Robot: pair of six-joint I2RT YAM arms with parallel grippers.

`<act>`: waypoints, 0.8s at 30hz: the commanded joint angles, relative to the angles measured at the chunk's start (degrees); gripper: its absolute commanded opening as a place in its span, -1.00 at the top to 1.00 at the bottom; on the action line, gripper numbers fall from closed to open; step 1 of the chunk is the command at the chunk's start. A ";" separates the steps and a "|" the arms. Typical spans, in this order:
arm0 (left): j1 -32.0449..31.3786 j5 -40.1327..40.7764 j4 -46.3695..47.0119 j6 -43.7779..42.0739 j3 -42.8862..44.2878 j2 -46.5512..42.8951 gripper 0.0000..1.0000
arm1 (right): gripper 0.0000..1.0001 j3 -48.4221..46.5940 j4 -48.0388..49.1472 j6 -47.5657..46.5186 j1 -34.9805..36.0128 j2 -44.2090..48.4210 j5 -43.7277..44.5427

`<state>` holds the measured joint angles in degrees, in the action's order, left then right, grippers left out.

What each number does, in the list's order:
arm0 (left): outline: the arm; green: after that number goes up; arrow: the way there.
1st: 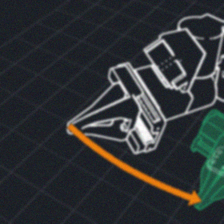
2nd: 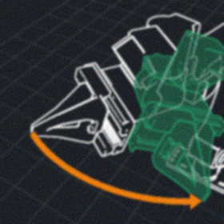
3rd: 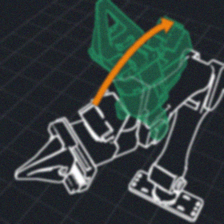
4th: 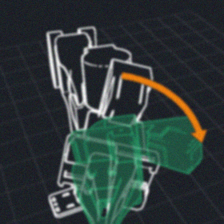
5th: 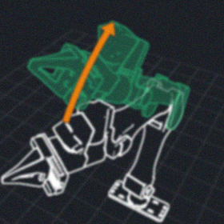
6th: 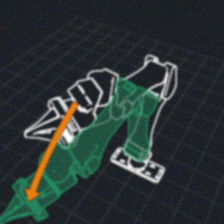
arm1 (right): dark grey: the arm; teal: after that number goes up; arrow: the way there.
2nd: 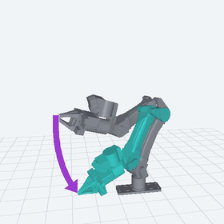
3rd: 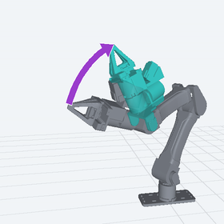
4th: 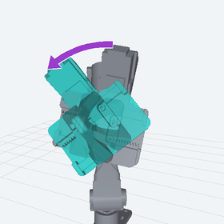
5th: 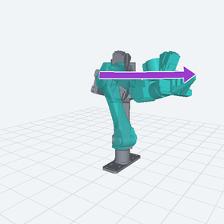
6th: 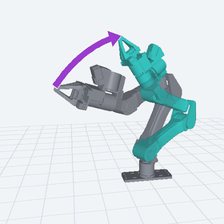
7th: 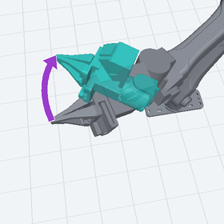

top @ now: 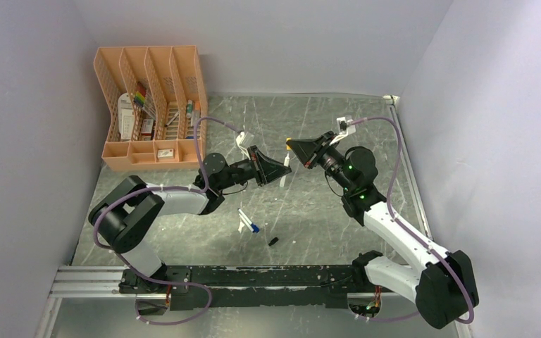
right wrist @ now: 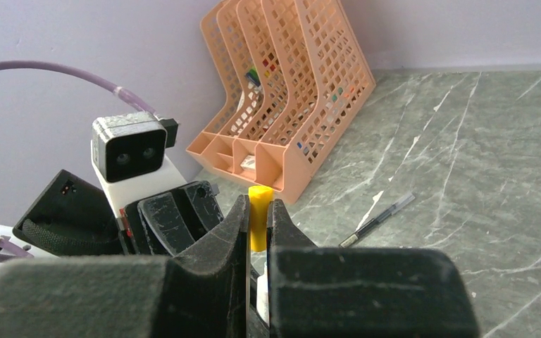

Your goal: Insert the pens into the pen caps

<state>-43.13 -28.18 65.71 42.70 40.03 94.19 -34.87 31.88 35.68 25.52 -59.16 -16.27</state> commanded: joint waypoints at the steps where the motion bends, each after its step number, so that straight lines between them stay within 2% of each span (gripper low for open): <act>1: -0.28 0.11 1.42 0.06 1.69 -0.33 0.86 | 1.00 -0.69 2.28 -0.59 0.23 -0.67 -0.74; 24: -0.26 -0.57 4.41 0.36 1.08 -0.18 0.86 | 1.00 0.37 -0.10 -1.51 0.20 0.44 -0.37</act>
<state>-43.13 -28.25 66.39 42.89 40.10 94.19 -34.87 31.64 34.89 25.52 -59.81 -17.08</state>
